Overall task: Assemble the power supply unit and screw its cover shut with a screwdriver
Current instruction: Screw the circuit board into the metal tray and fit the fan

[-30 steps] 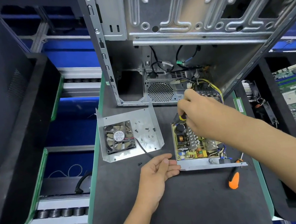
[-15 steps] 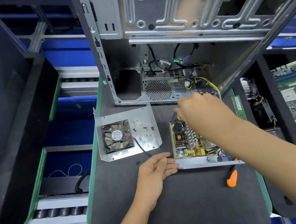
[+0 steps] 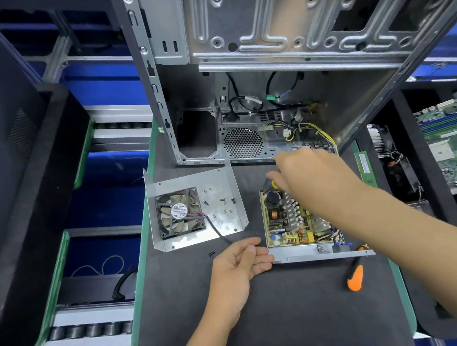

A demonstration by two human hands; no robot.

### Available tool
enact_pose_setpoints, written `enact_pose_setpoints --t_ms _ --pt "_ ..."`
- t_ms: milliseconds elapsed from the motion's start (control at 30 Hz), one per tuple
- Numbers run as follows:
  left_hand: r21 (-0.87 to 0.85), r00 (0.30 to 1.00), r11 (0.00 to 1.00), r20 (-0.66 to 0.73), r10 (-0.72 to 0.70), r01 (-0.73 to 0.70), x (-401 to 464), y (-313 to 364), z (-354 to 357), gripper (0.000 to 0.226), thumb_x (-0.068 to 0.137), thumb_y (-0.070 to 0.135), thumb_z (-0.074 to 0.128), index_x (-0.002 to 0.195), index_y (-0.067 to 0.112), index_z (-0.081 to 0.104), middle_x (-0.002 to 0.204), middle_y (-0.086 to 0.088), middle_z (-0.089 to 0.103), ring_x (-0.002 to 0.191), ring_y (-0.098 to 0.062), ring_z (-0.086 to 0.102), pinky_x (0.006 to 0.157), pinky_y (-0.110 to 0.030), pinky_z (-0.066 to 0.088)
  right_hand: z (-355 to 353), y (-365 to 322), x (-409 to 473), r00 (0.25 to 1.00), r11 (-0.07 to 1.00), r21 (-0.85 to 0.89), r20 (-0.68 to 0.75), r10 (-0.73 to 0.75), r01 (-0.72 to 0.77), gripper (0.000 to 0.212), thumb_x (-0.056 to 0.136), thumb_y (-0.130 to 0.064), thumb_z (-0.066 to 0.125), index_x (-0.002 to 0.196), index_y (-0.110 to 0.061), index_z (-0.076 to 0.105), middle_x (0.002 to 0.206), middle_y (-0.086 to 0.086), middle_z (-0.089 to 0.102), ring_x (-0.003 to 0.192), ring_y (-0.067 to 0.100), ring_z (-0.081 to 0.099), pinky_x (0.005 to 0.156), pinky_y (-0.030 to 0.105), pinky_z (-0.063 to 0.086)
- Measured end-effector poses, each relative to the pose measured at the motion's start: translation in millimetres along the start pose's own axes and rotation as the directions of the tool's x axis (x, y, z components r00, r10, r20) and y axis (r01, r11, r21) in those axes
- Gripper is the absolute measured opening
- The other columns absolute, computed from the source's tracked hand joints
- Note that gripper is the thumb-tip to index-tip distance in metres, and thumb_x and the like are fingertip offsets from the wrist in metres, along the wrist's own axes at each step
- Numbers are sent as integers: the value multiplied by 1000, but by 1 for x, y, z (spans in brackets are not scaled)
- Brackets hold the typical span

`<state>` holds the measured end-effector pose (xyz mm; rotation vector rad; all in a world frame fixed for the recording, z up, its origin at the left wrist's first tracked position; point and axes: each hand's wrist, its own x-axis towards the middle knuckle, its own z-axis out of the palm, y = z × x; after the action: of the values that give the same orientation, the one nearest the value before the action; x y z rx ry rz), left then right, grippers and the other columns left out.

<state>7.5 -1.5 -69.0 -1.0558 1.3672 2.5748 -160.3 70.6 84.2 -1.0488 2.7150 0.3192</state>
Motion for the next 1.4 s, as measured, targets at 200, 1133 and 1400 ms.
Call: enact_pose_setpoints --t_ms 200,1133,1400 --pt "30 1000 999 -1 16 -16 -1 0 0 20 103 3 51 112 6 68 94 -17 76 91 -28 74 77 -26 58 3 8 -8 998 987 151 7 -61 59 19 94 -6 56 109 -17 53 107 4 39 81 29 58 74 45 53" --pt "-357 997 931 -8 -80 72 -13 33 11 24 76 4 69 100 0 71 95 -22 74 85 -27 75 70 -26 60 70 46 -94 894 158 975 68 444 -153 17 94 -32 65 78 -30 69 54 1 63 50 20 58 49 16 46" --pt "-308 998 949 10 -70 69 -15 38 15 15 77 9 69 84 10 81 86 -13 75 77 -18 74 68 -23 59 85 46 -110 905 57 987 115 409 -152 17 94 -32 64 78 -29 69 58 6 65 45 14 50 48 18 43"
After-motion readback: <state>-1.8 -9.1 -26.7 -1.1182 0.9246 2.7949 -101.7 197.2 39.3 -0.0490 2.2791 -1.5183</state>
